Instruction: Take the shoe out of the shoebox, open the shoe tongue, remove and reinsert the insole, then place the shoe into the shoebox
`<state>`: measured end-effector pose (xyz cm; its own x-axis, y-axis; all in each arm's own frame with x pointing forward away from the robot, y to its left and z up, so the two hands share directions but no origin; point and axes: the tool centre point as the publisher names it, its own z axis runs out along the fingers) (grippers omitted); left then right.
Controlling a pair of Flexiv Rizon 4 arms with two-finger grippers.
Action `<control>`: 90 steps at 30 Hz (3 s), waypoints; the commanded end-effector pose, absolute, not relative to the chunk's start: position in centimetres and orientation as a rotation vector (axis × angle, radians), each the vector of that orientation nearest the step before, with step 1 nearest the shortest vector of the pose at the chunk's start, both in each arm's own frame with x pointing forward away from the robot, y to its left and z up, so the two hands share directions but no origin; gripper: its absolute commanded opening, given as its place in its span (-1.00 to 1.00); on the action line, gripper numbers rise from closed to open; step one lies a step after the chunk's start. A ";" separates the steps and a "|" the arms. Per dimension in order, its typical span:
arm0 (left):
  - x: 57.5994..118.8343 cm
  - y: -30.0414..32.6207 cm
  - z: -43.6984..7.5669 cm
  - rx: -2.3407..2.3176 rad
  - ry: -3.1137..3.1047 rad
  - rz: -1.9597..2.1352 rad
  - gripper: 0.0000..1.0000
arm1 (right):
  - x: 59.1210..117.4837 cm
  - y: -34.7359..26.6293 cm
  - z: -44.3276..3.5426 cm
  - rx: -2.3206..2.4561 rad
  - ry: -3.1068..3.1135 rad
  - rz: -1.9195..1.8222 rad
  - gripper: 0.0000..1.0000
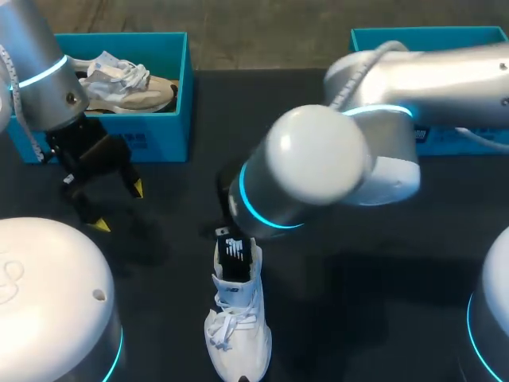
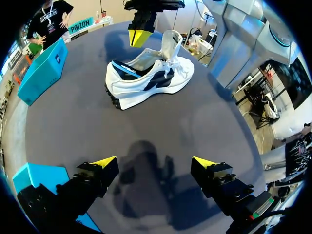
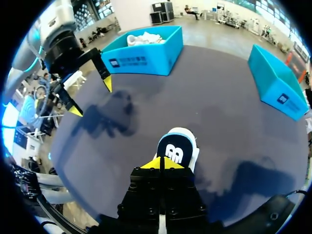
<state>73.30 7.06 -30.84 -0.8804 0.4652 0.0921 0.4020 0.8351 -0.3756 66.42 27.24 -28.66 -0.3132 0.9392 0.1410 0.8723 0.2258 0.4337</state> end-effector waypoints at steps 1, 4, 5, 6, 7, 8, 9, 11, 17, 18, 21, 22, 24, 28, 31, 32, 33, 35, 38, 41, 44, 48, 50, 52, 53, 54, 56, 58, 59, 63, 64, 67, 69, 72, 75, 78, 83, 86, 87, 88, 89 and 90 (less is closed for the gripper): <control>73.7 7.1 -30.9 -0.687 -2.865 0.503 1.00 | 66.6 28.1 -29.3 1.711 2.263 0.556 -1.00; 74.4 7.6 -30.7 -0.703 -2.895 0.493 1.00 | 66.8 28.4 -29.8 1.680 2.280 0.552 -1.00; 74.5 7.7 -30.6 -0.712 -2.904 0.494 1.00 | 66.9 28.4 -29.9 1.673 2.283 0.545 -1.00; 74.8 7.9 -30.3 -0.701 -2.914 0.500 1.00 | 66.9 28.4 -30.0 1.665 2.283 0.538 -1.00; 75.1 8.1 -30.2 -0.707 -2.915 0.506 1.00 | 66.9 28.4 -30.2 1.665 2.287 0.549 -1.00; 75.2 8.2 -30.1 -0.716 -2.917 0.513 1.00 | 66.9 28.3 -30.4 1.667 2.288 0.551 -1.00; 75.4 8.4 -29.9 -0.717 -2.917 0.520 1.00 | 66.9 28.3 -30.6 1.667 2.288 0.551 -1.00; 75.8 8.7 -29.6 -0.736 -2.909 0.546 1.00 | 67.0 28.3 -31.0 1.674 2.293 0.549 -1.00; 76.5 9.2 -29.2 -0.808 -2.870 0.588 1.00 | 67.4 28.0 -32.1 1.677 2.297 0.549 -1.00; 76.7 9.4 -29.1 -0.839 -2.839 0.623 1.00 | 67.5 27.9 -32.3 1.677 2.295 0.548 -1.00; 77.0 9.9 -29.0 -0.835 -2.837 0.638 1.00 | 67.8 27.6 -32.9 1.681 2.279 0.532 -1.00; 77.0 9.9 -29.0 -0.825 -2.839 0.645 1.00 | 67.9 27.5 -33.1 1.682 2.273 0.524 -1.00; 77.0 9.9 -29.0 -0.825 -2.839 0.645 1.00 | 68.1 27.3 -33.4 1.677 2.261 0.528 -1.00; 77.0 9.9 -29.0 -0.825 -2.839 0.645 1.00 | 68.5 27.2 -33.9 1.669 2.250 0.528 -1.00; 77.0 9.9 -29.0 -0.825 -2.839 0.645 1.00 | 68.8 27.2 -34.5 1.673 2.246 0.527 -1.00; 77.0 9.9 -29.0 -0.825 -2.839 0.645 1.00 | 68.9 27.2 -34.8 1.675 2.248 0.531 -1.00; 77.0 9.9 -29.0 -0.825 -2.839 0.645 1.00 | 69.0 27.2 -35.0 1.675 2.248 0.533 -1.00; 77.0 9.9 -29.0 -0.825 -2.839 0.645 1.00 | 69.2 27.1 -35.6 1.678 2.251 0.536 -1.00; 77.0 9.9 -29.0 -0.825 -2.839 0.645 1.00 | 69.3 27.1 -36.2 1.676 2.250 0.535 -1.00; 77.0 9.9 -29.0 -0.825 -2.839 0.645 1.00 | 69.5 27.2 -37.0 1.678 2.253 0.542 -1.00; 77.0 9.9 -29.0 -0.825 -2.839 0.645 1.00 | 69.5 27.2 -37.7 1.683 2.250 0.545 -1.00; 77.0 9.9 -29.0 -0.825 -2.839 0.645 1.00 | 69.4 27.2 -38.5 1.693 2.247 0.536 -1.00; 77.0 9.9 -29.0 -0.825 -2.839 0.645 1.00 | 69.4 27.0 -38.8 1.699 2.245 0.536 -1.00; 77.0 9.9 -29.0 -0.825 -2.839 0.645 1.00 | 69.3 26.9 -39.1 1.706 2.241 0.527 -1.00; 77.0 9.9 -29.0 -0.825 -2.839 0.645 1.00 | 69.2 26.8 -39.3 1.709 2.241 0.526 -1.00; 77.0 9.9 -29.0 -0.825 -2.839 0.645 1.00 | 69.2 26.7 -39.5 1.711 2.242 0.527 -1.00; 77.0 9.9 -29.0 -0.825 -2.839 0.645 1.00 | 69.1 26.7 -39.9 1.722 2.250 0.522 -1.00; 77.0 9.9 -29.0 -0.825 -2.839 0.645 1.00 | 69.0 26.7 -40.3 1.730 2.255 0.510 -1.00; 77.0 9.9 -29.0 -0.825 -2.839 0.645 1.00 | 68.9 26.7 -40.4 1.732 2.257 0.507 -1.00; 77.0 9.9 -29.0 -0.825 -2.839 0.645 1.00 | 68.4 26.6 -41.0 1.750 2.273 0.480 -1.00; 77.0 9.9 -29.0 -0.825 -2.839 0.645 1.00 | 68.3 26.5 -41.1 1.756 2.275 0.469 -1.00; 77.0 9.9 -29.0 -0.825 -2.839 0.645 1.00 | 67.9 26.2 -41.6 1.776 2.289 0.432 -1.00; 77.0 9.9 -29.0 -0.825 -2.839 0.645 1.00 | 67.6 26.0 -41.8 1.792 2.295 0.419 -1.00; 77.0 9.9 -29.0 -0.825 -2.839 0.645 1.00 | 67.0 25.8 -41.7 1.811 2.298 0.389 -1.00; 77.0 9.9 -29.0 -0.825 -2.839 0.645 1.00 | 66.5 25.7 -41.2 1.827 2.305 0.354 -1.00; 77.0 9.9 -29.0 -0.825 -2.839 0.645 1.00 | 66.1 25.7 -40.7 1.832 2.304 0.330 -1.00; 77.0 9.9 -29.0 -0.825 -2.839 0.645 1.00 | 66.0 25.9 -38.1 1.763 2.240 0.394 -1.00; 77.0 9.9 -29.0 -0.825 -2.839 0.645 1.00 | 66.7 26.2 -37.1 1.714 2.208 0.439 -1.00; 77.0 9.9 -29.0 -0.825 -2.839 0.645 1.00 | 67.1 26.3 -36.9 1.705 2.203 0.449 -1.00; 77.0 9.9 -29.0 -0.825 -2.839 0.645 1.00 | 67.4 26.4 -36.8 1.697 2.195 0.452 -1.00; 77.0 9.9 -29.0 -0.825 -2.839 0.645 1.00 | 67.7 26.4 -36.7 1.688 2.189 0.474 -1.00; 77.0 9.9 -29.0 -0.825 -2.839 0.645 1.00 | 68.0 26.5 -36.7 1.680 2.186 0.474 -1.00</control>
